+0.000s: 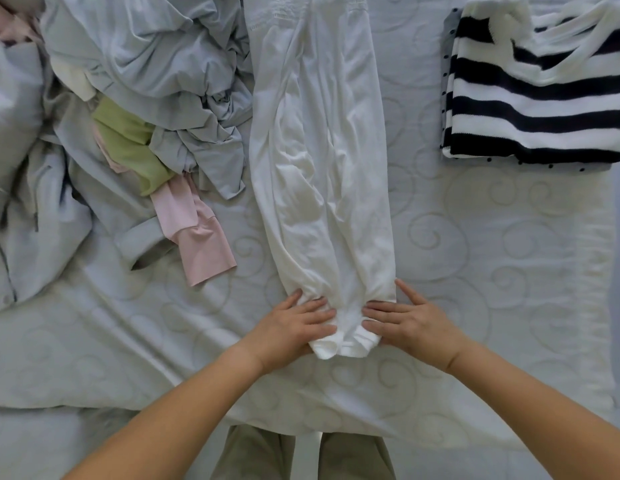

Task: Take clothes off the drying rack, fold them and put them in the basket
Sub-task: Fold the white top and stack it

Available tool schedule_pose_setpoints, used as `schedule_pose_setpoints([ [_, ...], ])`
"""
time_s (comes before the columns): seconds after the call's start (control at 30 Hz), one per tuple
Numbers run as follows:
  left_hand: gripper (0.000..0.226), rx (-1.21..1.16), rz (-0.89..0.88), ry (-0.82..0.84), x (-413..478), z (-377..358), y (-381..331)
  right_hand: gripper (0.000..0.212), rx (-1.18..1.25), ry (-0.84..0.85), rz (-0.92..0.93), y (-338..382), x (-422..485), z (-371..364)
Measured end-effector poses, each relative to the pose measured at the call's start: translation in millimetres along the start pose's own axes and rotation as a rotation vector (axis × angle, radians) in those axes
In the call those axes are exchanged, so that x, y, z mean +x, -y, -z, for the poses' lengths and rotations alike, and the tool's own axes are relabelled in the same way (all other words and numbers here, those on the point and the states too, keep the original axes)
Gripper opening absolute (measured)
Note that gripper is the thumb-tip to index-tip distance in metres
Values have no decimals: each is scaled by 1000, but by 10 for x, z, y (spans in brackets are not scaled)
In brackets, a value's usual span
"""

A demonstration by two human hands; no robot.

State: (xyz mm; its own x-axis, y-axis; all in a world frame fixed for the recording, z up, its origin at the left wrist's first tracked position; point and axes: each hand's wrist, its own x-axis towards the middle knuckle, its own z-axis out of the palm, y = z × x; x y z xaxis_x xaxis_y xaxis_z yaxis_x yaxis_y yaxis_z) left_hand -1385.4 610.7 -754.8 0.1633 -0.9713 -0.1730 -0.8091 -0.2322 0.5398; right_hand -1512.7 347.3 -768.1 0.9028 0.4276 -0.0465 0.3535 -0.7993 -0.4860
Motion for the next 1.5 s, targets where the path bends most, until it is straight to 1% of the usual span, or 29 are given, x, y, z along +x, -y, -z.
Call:
schedule_pose_setpoints([
  [0.07, 43, -154, 99, 25, 56, 114, -13, 38, 199, -1, -152, 51, 81, 108],
  [0.13, 57, -358, 242, 142, 79, 208, -19, 44, 394, 67, -361, 86, 189, 272],
  [0.17, 64, -469, 327, 184, 79, 230, -16, 38, 480, 122, -472, 92, 223, 349],
  [0.23, 82, -636, 474, 182, 70, 285, -18, 19, 610, 189, -617, 91, 259, 440],
  [0.27, 86, -666, 522, 182, 72, 332, -25, 14, 647, 193, -636, 82, 270, 462],
  [0.3, 86, -662, 556, 187, 75, 383, -35, 16, 671, 199, -652, 80, 272, 482],
  [0.37, 84, -651, 584, 220, 76, 492, -83, 19, 705, 229, -673, 135, 267, 535],
  [0.43, 83, -696, 593, 278, 29, 629, -180, 15, 735, 272, -663, 242, 210, 569],
  [0.47, 79, -716, 588, 328, -20, 668, -245, 15, 755, 297, -645, 319, 162, 590],
  [0.53, 60, -725, 539, 440, -159, 691, -405, 16, 819, 392, -627, 533, 45, 629],
  [0.57, 49, -729, 506, 490, -238, 689, -488, 19, 838, 445, -615, 661, -18, 637],
  [0.6, 43, -738, 474, 531, -319, 687, -574, 23, 849, 476, -595, 793, -70, 651],
  [0.67, 45, -796, 452, 570, -451, 709, -734, 35, 890, 495, -584, 1024, -150, 706],
  [0.7, 43, -831, 462, 575, -488, 744, -800, 37, 920, 488, -583, 1110, -163, 756],
  [0.73, 41, -861, 476, 571, -503, 786, -839, 33, 921, 479, -575, 1164, -170, 808],
  [0.77, 39, -896, 502, 550, -491, 841, -843, 29, 908, 464, -573, 1177, -154, 877],
  [0.8, 40, -920, 535, 503, -454, 918, -823, 31, 907, 421, -578, 1153, -133, 936],
  [0.9, 56, -999, 576, 304, -276, 1114, -594, 43, 1013, 192, -661, 936, -1, 1137],
  [0.97, 49, -1093, 634, 185, -62, 1312, -405, 50, 1121, 39, -699, 720, 169, 1271],
  [1.03, 37, -1181, 716, 95, 197, 1521, -170, 47, 1237, -90, -748, 492, 391, 1452],
  [1.07, 38, -1221, 736, 50, 338, 1621, -45, 41, 1271, -128, -765, 372, 495, 1517],
  [1.1, 44, -1261, 749, 3, 469, 1706, 70, 41, 1299, -158, -775, 268, 616, 1583],
  [1.13, 50, -1304, 766, -47, 603, 1786, 180, 48, 1313, -186, -778, 158, 728, 1616],
  [1.2, 53, -1357, 799, -123, 846, 1897, 406, 63, 1360, -260, -800, -65, 970, 1633],
  [1.3, 43, -1331, 845, -233, 1180, 2060, 720, 69, 1393, -388, -839, -367, 1338, 1673],
  [1.33, 39, -1312, 854, -275, 1276, 2123, 821, 67, 1390, -424, -850, -467, 1440, 1693],
  [1.37, 38, -1292, 868, -309, 1366, 2182, 924, 61, 1392, -450, -868, -547, 1543, 1732],
  [1.43, 39, -1257, 905, -364, 1516, 2312, 1099, 40, 1377, -482, -905, -736, 1727, 1775],
  [1.5, 34, -1228, 927, -441, 1647, 2453, 1239, 30, 1326, -504, -922, -915, 1924, 1792],
])
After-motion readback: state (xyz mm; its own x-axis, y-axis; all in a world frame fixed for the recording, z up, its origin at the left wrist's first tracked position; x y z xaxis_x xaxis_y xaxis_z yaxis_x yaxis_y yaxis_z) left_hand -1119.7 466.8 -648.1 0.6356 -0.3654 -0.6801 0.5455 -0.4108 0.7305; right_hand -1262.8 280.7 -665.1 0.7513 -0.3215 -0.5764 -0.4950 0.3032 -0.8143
